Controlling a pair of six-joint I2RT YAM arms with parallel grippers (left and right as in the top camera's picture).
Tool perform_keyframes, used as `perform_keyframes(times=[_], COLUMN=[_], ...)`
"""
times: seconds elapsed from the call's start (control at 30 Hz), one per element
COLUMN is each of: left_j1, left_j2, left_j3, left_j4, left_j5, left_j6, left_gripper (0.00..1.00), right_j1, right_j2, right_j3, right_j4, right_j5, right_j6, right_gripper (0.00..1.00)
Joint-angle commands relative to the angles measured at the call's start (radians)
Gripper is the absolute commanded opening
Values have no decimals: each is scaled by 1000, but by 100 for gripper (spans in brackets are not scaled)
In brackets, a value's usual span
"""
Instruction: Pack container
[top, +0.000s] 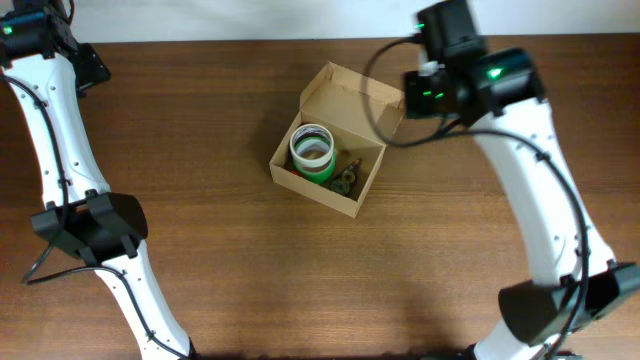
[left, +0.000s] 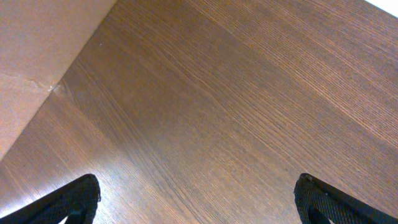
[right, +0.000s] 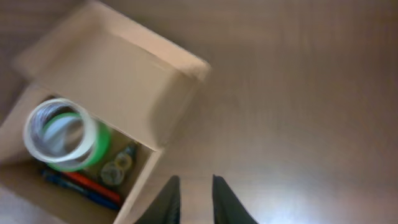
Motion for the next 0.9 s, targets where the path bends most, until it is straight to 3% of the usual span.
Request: perform_keyframes(times=[0.0,0.2,0.43,0.53,0.63,0.77,0.87], left_j1=[4,5,4,4,4,2,-16], left_j2=[-34,-34,-34,-34,-34,-34,-34], left_j3=[-5,-5,-5,-5,-5,-5,-25], left_j4=[-1,-1,39,79,68,71,77], left_j5=[0,0,4,166,416,518,518], left_j6=[12,12,-9,-84,-68,-45,-19], left_gripper=[100,100,100,100,100,100,66], right_j1=[-89,-186,-199,-199,-199,-195,-190], right_j2=[35,40,93,162,240,337,396], right_j3=[-10,-19,-24,-24,-24,-24,-24], right_j4=[-36,-62,-61,-52,-31,12,44], right_j5=[-145,-192,-262,-307,-356,-417,-434], right_j6=[131,127,128,139,177,212,237], right_gripper=[16,16,17,16,12,8,5])
